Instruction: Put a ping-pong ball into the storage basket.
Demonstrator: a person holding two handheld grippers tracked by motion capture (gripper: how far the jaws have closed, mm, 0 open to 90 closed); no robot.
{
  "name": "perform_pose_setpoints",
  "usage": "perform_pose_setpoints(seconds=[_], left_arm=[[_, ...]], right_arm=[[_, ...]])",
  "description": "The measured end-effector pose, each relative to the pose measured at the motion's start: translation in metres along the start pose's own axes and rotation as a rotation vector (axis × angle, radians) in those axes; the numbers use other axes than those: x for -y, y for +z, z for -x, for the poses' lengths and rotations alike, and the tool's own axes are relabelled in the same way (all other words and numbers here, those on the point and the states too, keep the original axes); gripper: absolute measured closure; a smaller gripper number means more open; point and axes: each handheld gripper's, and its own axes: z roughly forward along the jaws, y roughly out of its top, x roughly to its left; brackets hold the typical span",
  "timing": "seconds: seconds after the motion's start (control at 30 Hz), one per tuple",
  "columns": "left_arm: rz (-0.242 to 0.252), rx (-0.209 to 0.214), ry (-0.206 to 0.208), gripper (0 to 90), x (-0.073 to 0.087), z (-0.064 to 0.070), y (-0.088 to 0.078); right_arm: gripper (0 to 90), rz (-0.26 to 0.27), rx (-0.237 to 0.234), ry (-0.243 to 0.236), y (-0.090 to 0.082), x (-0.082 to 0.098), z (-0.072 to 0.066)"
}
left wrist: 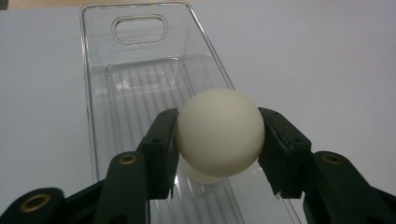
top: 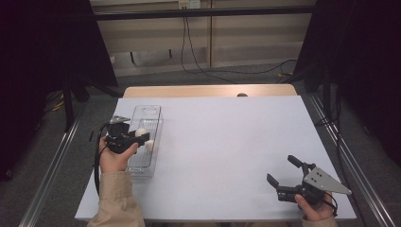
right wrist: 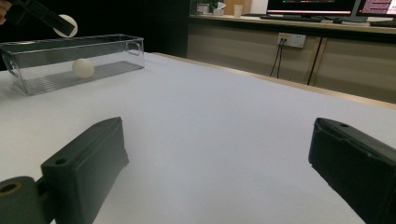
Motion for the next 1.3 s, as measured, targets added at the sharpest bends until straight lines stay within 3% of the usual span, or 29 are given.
perform_pose_setpoints(seconds=[0.2,0.57,0.8,1.3], left_arm=[[-0.003,-0.005,-0.003,50.6,0.0005,-0.0003,0.0010],[0.019,-0.018,0.000,34.3,-0.0003,0.0018,0.0011],[0.046,-0.002,-0.014,27.5,-0.0011,0.0036,-0.0006],[0.070,0.013,0.008,17.3,-0.0014,0.0084,-0.0011]], right_arm=[[3.4,0.001,0.000,0.001,0.0001,0.0000,-0.0003],[3.4,0.000,0.000,0.001,0.0003,0.0000,-0.0004],[3.4,-0.001,-0.002,0.000,-0.0001,0.0000,0.0002],[3.4,0.002,0.000,0.000,0.0006,0.0000,-0.0003]])
